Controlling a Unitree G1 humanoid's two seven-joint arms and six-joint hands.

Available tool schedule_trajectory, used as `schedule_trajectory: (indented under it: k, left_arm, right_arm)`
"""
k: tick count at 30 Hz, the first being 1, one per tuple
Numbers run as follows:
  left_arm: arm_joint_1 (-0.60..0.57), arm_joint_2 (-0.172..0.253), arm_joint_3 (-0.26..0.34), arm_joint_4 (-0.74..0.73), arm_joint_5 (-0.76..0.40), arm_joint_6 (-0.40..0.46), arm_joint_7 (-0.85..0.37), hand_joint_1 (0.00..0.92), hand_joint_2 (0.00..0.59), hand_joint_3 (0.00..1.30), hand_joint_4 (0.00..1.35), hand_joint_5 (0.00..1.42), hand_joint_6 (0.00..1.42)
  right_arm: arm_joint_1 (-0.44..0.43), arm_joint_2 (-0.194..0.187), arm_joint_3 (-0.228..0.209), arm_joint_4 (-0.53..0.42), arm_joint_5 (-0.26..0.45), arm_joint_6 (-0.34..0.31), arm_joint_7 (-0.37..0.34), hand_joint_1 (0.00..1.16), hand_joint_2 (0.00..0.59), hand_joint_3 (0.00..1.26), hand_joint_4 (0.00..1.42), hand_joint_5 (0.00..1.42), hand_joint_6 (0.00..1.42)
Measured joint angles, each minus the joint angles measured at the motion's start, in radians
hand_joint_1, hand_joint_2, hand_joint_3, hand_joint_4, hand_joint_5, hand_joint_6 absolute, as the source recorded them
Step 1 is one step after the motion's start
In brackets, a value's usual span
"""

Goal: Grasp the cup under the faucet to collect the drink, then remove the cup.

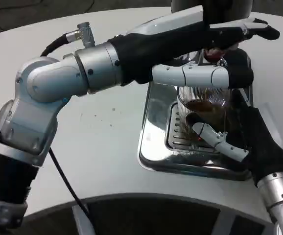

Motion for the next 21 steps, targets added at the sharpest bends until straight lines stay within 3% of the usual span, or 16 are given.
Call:
schedule_trajectory:
  k: [14,21]
  left_arm:
    - [-0.006,0.000,-0.001,0.029,0.003,-0.021,0.000,0.000,0.100,0.13,0.01,0.05,0.09]
    - [-0.007,0.001,-0.001,0.035,0.005,-0.028,0.000,0.000,0.100,0.13,0.01,0.05,0.09]
  right_arm:
    - [-0.039,0.008,0.009,0.028,-0.002,0.022,-0.012,0.61,0.230,0.00,0.00,0.05,0.00]
    - [-0.042,0.016,0.024,0.035,-0.018,0.021,-0.033,0.61,0.230,0.00,0.07,0.11,0.00]
